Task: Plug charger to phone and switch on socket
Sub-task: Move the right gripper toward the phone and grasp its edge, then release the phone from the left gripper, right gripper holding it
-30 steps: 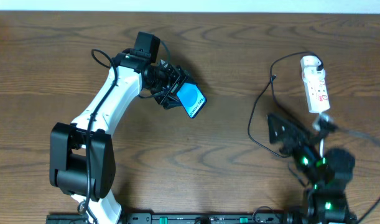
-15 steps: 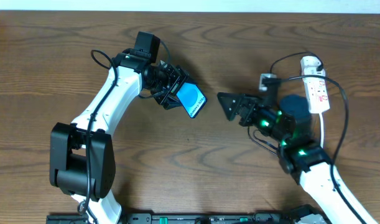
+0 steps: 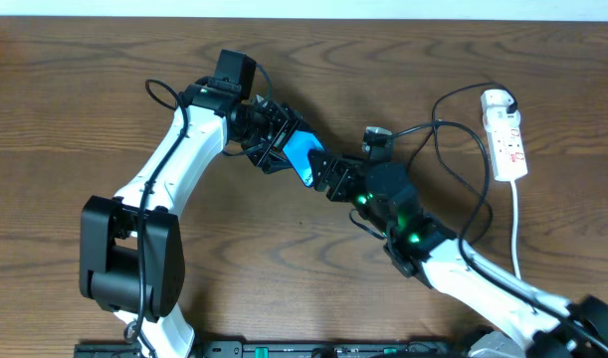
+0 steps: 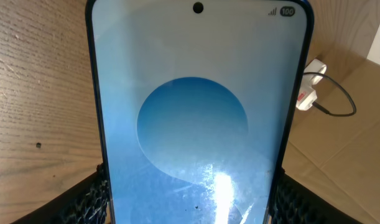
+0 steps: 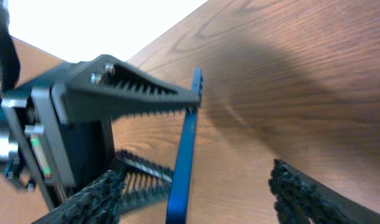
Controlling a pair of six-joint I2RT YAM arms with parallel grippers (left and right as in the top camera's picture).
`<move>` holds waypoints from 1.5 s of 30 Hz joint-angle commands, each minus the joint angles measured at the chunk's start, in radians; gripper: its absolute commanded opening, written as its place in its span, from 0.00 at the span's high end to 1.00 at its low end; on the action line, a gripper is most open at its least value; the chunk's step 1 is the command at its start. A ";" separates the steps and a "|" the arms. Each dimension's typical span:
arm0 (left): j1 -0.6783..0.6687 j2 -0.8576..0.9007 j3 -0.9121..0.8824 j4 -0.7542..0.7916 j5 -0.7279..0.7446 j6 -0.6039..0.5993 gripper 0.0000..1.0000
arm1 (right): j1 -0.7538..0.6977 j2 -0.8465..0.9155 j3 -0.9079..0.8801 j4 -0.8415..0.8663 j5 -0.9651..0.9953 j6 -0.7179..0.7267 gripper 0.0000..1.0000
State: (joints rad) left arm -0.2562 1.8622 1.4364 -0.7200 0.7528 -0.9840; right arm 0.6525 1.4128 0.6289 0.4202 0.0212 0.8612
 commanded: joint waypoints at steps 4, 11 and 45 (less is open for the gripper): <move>0.004 -0.037 0.006 0.004 0.013 -0.006 0.33 | 0.010 0.108 0.022 0.066 -0.005 0.067 0.43; 0.001 -0.037 0.006 0.004 0.013 -0.006 0.33 | 0.031 0.114 0.034 0.066 -0.009 0.066 0.60; 0.096 -0.055 0.007 -0.002 0.038 0.224 0.02 | -0.097 0.030 0.033 -0.042 -0.163 0.069 0.99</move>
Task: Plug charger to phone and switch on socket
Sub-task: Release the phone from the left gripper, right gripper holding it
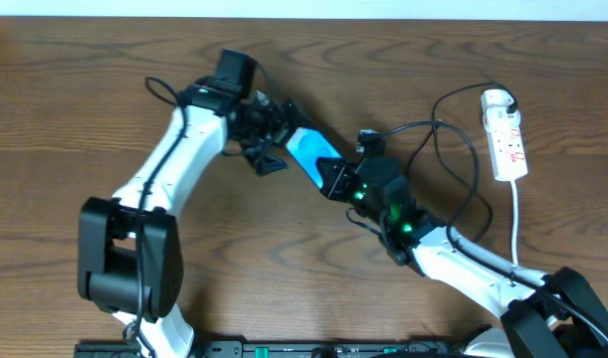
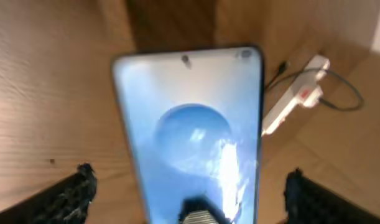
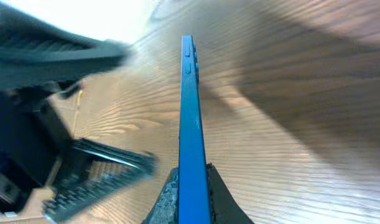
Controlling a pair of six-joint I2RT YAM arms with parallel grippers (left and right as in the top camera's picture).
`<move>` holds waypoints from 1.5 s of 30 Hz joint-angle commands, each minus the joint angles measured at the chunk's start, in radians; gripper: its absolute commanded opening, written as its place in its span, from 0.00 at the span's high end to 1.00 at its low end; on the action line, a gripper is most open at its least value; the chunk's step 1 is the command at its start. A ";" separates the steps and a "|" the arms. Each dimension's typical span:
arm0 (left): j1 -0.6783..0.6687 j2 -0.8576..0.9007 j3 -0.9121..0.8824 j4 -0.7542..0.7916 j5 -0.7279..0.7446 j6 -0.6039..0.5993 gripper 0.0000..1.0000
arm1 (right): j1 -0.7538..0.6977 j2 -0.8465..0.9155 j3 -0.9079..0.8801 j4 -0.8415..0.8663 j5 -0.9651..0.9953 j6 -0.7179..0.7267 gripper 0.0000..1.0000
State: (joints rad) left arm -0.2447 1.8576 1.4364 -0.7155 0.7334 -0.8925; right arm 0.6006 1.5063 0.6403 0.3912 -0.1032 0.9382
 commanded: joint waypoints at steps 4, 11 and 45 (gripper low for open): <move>0.253 -0.142 0.007 -0.216 0.021 0.357 0.01 | -0.167 -0.093 0.021 -0.055 -0.228 0.224 0.99; 0.362 -0.357 -0.034 -0.451 -0.143 0.545 0.01 | -0.203 -0.092 0.019 -0.011 -0.360 0.451 0.99; 0.232 -0.512 -0.577 0.042 0.154 -0.032 0.02 | -0.131 -0.080 0.019 -0.097 -0.416 0.604 0.99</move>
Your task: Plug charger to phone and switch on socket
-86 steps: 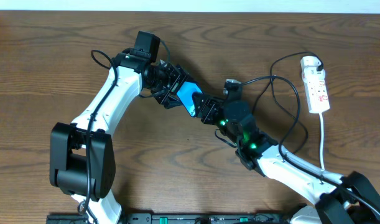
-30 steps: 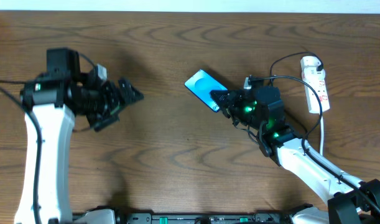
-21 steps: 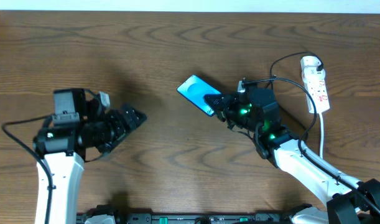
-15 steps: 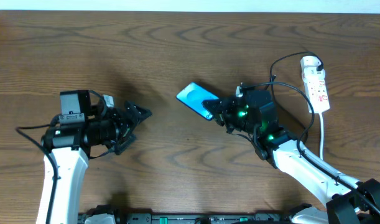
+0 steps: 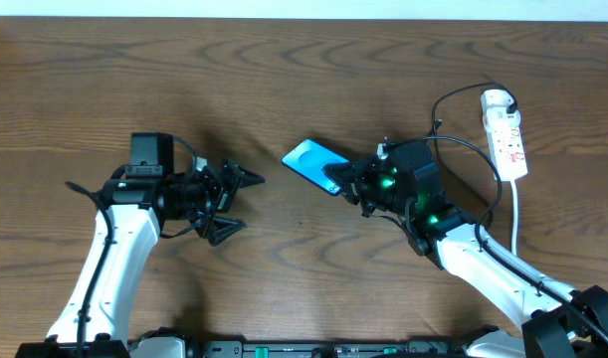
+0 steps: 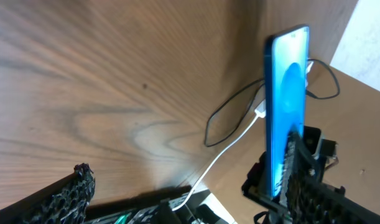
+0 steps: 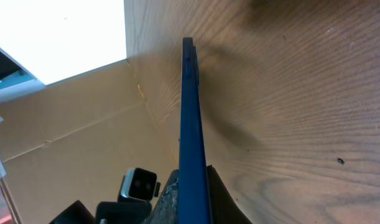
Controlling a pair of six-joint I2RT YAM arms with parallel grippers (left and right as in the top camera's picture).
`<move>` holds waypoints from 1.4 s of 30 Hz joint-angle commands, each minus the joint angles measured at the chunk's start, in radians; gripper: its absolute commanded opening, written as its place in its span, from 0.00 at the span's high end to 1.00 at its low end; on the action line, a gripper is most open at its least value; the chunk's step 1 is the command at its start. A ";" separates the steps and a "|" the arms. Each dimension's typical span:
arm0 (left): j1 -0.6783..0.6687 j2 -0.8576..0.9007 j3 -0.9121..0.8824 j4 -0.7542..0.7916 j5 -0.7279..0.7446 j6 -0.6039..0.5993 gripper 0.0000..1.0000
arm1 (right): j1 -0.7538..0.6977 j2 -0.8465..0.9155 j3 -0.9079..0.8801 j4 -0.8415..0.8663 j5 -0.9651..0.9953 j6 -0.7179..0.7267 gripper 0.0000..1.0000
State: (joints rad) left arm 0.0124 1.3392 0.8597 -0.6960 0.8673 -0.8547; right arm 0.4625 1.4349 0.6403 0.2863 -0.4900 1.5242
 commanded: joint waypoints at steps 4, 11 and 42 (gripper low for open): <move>-0.049 0.006 0.000 0.048 0.027 -0.130 0.02 | 0.007 -0.008 0.019 0.008 -0.044 0.032 0.99; -0.073 0.006 0.000 0.055 0.027 -0.161 0.11 | 0.007 -0.008 0.019 0.008 -0.043 0.036 0.99; -0.207 0.006 0.000 0.213 -0.159 -0.387 0.25 | 0.128 -0.008 0.019 0.037 -0.044 0.428 0.99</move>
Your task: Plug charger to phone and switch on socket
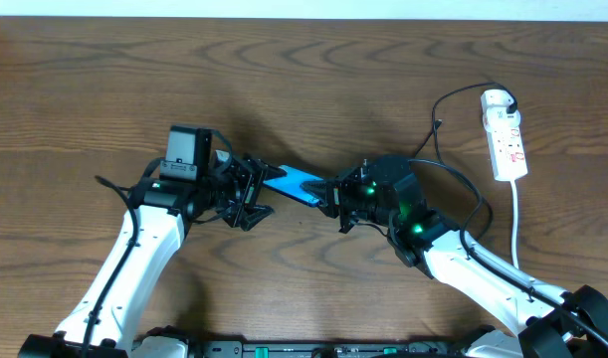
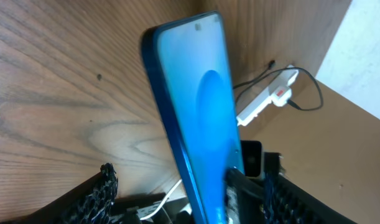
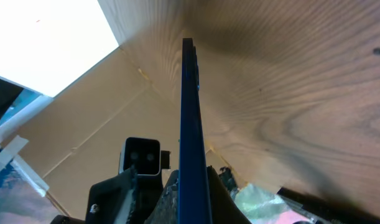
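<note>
A blue phone (image 1: 292, 182) with its screen lit hangs above the table's middle, and my right gripper (image 1: 334, 197) is shut on its right end. The right wrist view shows it edge-on (image 3: 188, 106) between the pads (image 3: 171, 196). My left gripper (image 1: 256, 195) is open, its fingers standing either side of the phone's left end with a gap; in the left wrist view the phone (image 2: 193, 106) rises between them. The white socket strip (image 1: 506, 133) lies at the far right, a black charger cable (image 1: 453, 164) looping from it.
A white lead (image 1: 516, 224) runs from the strip toward the front edge. The cable loop lies just right of my right arm. Brown cardboard (image 2: 339, 155) stands beyond the table. Bare wood stretches along the back and the left.
My left arm was drawn back at the left, apart from the phone. Now its open fingers straddle the phone's left end. The right gripper has brought the phone lower and to the left.
First my left gripper held the phone while the right stood open around it. Then the right was shut on the phone and the left had let go. The left then sat far to the left, and now it straddles the phone again.
</note>
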Controlling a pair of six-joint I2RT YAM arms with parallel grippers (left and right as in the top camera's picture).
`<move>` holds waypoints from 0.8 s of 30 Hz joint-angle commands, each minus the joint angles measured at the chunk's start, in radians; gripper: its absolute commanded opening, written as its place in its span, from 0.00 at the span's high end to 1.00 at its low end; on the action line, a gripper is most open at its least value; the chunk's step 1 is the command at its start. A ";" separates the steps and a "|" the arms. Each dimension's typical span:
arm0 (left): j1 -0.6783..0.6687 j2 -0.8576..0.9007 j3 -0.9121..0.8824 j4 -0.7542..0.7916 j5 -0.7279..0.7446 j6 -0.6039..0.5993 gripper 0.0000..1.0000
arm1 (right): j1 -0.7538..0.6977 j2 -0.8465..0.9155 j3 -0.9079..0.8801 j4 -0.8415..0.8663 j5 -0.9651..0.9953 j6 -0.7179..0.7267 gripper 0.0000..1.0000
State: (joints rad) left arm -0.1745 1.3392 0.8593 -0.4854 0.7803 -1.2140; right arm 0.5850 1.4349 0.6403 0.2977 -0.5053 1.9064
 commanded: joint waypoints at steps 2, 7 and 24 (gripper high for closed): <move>-0.041 0.006 0.000 0.003 -0.110 -0.058 0.25 | 0.006 -0.008 0.019 0.080 -0.029 0.056 0.99; -0.065 0.006 0.000 0.047 -0.135 -0.113 0.35 | 0.006 -0.008 0.019 0.118 -0.025 0.079 0.99; -0.103 0.006 0.000 0.193 -0.146 -0.179 0.50 | 0.049 -0.008 0.019 0.215 0.002 0.145 0.99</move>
State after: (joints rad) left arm -0.2657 1.3392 0.8593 -0.2924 0.6476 -1.3827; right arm 0.6201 1.4353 0.6403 0.4725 -0.5102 2.0377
